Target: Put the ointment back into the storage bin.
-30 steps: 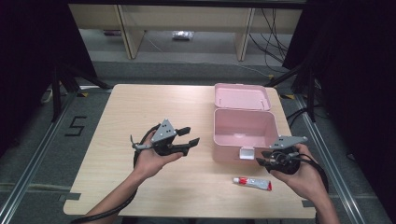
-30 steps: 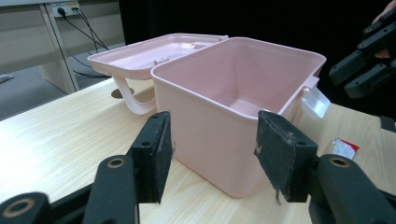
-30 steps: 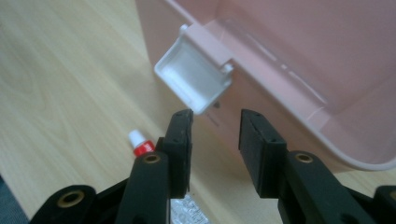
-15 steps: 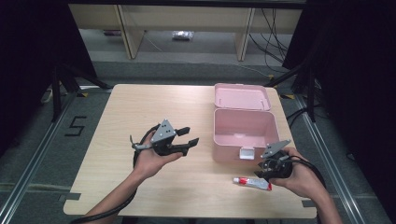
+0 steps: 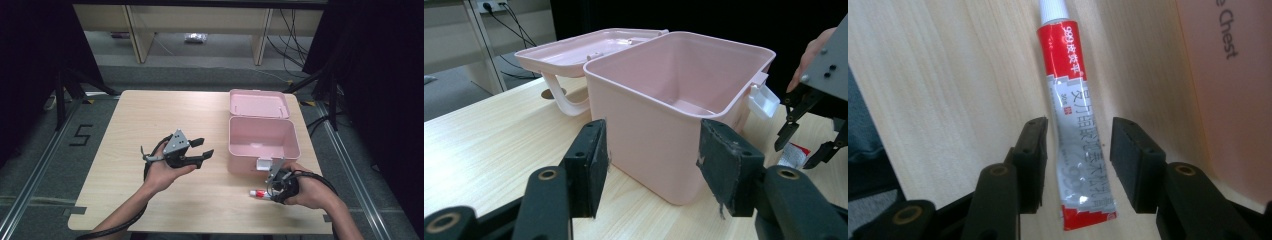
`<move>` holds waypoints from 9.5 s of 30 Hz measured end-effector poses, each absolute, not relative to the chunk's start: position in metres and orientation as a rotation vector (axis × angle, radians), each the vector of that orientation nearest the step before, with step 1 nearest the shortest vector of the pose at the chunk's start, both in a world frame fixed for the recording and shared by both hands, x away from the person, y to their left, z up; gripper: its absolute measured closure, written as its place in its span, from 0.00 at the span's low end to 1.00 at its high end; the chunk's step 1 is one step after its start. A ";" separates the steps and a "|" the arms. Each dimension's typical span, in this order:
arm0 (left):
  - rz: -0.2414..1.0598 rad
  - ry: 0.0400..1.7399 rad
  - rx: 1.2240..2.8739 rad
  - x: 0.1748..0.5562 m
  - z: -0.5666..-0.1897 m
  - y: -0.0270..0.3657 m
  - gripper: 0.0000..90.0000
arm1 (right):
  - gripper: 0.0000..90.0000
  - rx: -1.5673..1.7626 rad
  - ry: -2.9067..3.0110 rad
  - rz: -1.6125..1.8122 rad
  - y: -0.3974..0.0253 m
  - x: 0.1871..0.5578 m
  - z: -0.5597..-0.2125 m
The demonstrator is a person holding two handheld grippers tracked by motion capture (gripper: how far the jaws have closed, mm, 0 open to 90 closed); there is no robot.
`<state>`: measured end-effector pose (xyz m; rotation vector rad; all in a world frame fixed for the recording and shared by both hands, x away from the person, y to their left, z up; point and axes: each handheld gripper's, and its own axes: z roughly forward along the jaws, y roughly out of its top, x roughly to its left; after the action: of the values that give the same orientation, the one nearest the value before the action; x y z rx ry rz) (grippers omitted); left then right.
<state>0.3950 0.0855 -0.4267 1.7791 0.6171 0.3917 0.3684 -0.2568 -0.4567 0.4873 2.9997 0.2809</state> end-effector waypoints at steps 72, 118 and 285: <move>0.389 0.617 1.792 0.394 -0.429 0.086 0.50 | 0.80 0.470 3.092 0.055 -0.237 0.376 -0.459; 0.381 0.595 1.805 0.392 -0.430 0.081 0.49 | 0.80 0.360 3.119 0.102 -0.234 0.378 -0.405; 0.385 0.576 1.823 0.394 -0.428 0.080 0.48 | 0.80 0.287 3.051 0.083 -0.231 0.476 -0.347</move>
<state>0.3937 0.0801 -0.4285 1.8226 0.5757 0.3855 0.4759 -0.2306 -0.3467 0.2875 3.0510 0.0829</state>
